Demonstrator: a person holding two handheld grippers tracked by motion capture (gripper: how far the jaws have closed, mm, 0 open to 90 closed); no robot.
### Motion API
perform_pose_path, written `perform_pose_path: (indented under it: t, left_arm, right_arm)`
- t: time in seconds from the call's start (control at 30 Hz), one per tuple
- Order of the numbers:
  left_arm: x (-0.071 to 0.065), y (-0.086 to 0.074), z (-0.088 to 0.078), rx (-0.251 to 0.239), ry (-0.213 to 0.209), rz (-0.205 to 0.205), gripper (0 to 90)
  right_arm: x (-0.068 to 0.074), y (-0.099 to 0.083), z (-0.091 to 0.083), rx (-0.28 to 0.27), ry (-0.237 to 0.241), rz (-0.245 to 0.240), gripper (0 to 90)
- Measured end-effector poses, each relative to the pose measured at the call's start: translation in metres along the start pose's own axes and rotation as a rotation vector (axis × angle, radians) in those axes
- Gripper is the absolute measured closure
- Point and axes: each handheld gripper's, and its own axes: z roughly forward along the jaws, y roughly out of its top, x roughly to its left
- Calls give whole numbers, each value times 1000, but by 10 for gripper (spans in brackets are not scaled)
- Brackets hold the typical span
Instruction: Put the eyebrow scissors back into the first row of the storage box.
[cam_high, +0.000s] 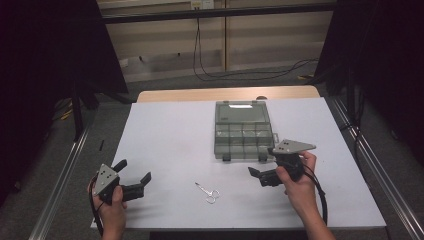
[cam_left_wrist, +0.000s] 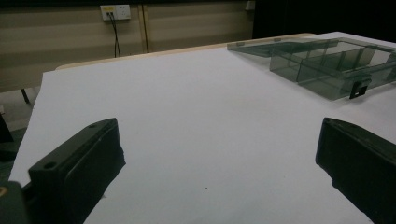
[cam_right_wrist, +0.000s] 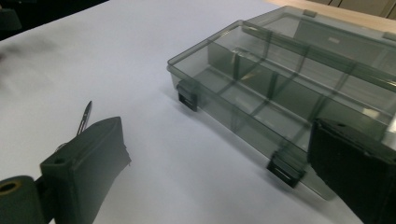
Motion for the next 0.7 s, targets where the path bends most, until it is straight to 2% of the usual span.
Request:
perform_pose_path:
  t: [0.1,0.33,0.57,0.7]
  left_arm:
    - [0,0,0,0,1,1,5]
    - [0,0,0,-6,2,-3,5]
    - [0,0,0,-3,-7,5,5]
    - [0,0,-1,0,2,5,5]
  right_arm:
    - [9,6,12,17,20,-21,42]
    - [20,15,25,39,51,-29,46]
    - [35,24,44,93,78,-51,47]
    - [40,27,50,112,100,-55,59]
